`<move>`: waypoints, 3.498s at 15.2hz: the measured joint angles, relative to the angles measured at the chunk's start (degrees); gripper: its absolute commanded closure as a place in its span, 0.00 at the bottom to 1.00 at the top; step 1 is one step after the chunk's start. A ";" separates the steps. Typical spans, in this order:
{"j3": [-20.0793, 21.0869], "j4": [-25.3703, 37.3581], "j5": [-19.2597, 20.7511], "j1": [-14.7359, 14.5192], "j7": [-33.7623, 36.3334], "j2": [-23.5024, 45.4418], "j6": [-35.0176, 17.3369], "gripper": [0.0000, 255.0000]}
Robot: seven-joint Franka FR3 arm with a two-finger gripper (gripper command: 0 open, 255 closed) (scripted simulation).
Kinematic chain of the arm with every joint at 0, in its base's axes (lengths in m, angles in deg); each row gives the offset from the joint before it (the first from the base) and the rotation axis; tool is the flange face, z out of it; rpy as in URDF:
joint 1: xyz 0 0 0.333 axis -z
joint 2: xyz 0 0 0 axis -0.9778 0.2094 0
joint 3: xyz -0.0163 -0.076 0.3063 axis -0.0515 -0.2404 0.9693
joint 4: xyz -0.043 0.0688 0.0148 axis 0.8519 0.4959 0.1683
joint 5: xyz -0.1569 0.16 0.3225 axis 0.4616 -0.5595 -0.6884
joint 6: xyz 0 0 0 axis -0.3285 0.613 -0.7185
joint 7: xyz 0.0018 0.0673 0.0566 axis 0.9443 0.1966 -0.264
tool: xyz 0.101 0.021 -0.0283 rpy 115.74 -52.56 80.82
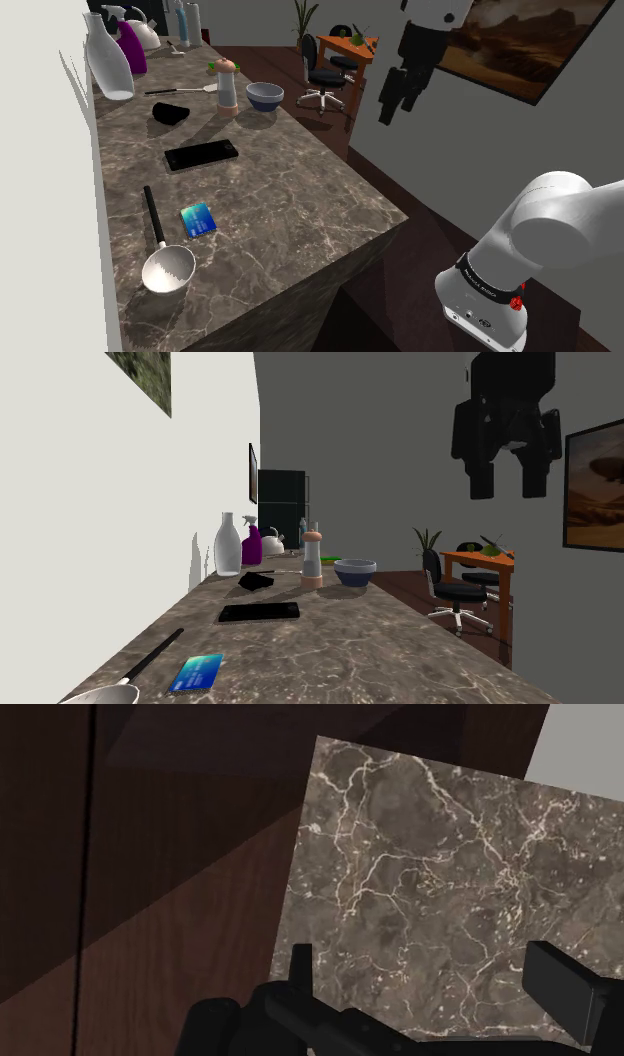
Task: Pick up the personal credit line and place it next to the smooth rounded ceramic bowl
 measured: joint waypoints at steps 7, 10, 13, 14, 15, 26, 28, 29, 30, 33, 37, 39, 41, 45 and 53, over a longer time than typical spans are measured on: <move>9.24 1.41 -2.47 0.19 10.40 9.57 -10.18 0.00; 13.21 2.88 -2.16 0.76 15.06 14.50 -14.41 0.00; 16.97 5.14 -0.77 1.62 19.93 19.68 -17.91 0.00; 18.34 6.23 0.02 1.96 21.84 21.71 -18.93 0.00; 19.76 7.09 1.03 2.33 23.81 23.98 -20.32 0.00; 27.72 25.45 23.53 -0.53 49.39 53.74 -25.38 0.00; 26.66 30.35 27.83 -3.40 53.04 59.37 -24.59 0.00; 26.07 32.71 29.63 -5.01 54.74 61.87 -24.11 0.00; 25.39 35.18 31.19 -6.43 55.93 64.24 -23.57 0.00; 23.00 43.41 35.61 -11.55 59.44 71.94 -22.02 0.00; 21.42 47.63 37.78 -14.05 60.75 76.28 -21.88 0.00; 21.03 47.35 38.32 -14.17 61.05 77.06 -22.87 0.00; 20.65 47.32 38.82 -14.35 61.27 77.92 -23.67 0.00; 20.40 46.78 39.20 -14.37 61.58 78.35 -24.57 0.00; 20.45 46.91 39.21 -14.42 61.58 78.33 -24.63 1.00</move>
